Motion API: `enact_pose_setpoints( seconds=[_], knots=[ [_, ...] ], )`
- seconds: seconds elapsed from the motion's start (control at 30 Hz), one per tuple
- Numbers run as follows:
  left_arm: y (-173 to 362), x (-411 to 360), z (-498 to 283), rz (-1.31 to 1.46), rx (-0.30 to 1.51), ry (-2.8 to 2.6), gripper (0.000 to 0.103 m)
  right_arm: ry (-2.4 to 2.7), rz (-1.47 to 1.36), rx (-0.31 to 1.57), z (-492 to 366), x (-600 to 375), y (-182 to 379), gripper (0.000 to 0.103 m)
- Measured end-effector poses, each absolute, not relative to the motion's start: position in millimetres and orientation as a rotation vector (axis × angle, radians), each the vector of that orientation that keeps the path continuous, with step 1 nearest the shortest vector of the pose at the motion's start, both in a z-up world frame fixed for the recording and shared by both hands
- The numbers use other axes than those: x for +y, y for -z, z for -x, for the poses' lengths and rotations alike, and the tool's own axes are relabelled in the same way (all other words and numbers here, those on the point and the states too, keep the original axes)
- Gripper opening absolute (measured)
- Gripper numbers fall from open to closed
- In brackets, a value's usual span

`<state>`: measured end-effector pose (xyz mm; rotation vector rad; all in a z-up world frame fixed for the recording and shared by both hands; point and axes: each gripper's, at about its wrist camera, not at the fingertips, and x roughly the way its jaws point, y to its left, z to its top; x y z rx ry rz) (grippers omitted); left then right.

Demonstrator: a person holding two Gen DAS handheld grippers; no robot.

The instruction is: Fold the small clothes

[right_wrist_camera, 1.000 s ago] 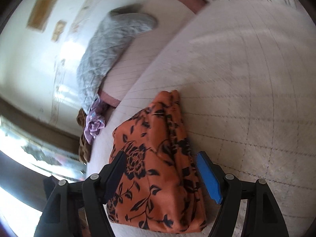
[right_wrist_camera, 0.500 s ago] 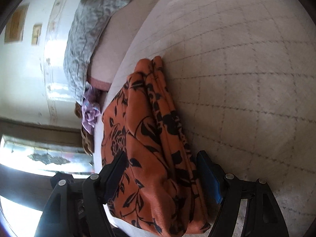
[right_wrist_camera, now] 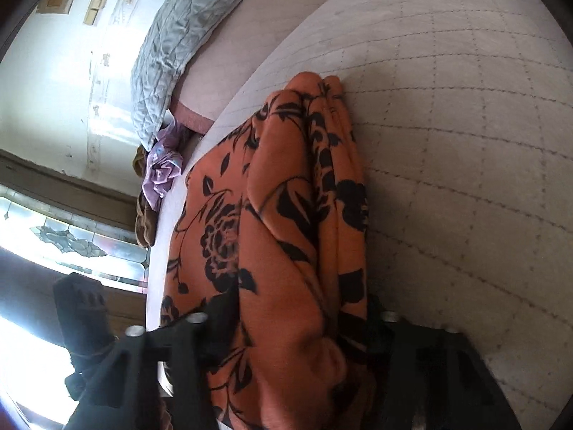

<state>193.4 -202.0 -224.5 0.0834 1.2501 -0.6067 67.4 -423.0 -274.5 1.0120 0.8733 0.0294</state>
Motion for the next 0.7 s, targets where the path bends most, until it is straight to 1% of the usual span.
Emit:
enact_pose_setpoints(
  seconds=[0.1, 0.2, 0.4, 0.7],
  knots=[
    [213.6, -196.7, -191.9, -0.095, 1.224, 0.609, 0.046, -0.028, -0.976, 0.863, -67.5, -418.1, 269.8, 0.043],
    [205.1, -195.2, -187.2, -0.097, 1.199, 0.594, 0.042, -0.012, -0.878, 0.841, -67.9, -406.5, 256.7, 0.041],
    [178.5, -186.3, -173.6, -0.172, 1.095, 0.536, 0.041, -0.038, -0.758, 0.771, -65.6, -388.1, 228.3, 0.04],
    [143.0, -140.0, -155.3, -0.219, 0.962, 0.434, 0.041, -0.136, -0.605, 0.69, -71.5, -342.4, 195.6, 0.039]
  ],
)
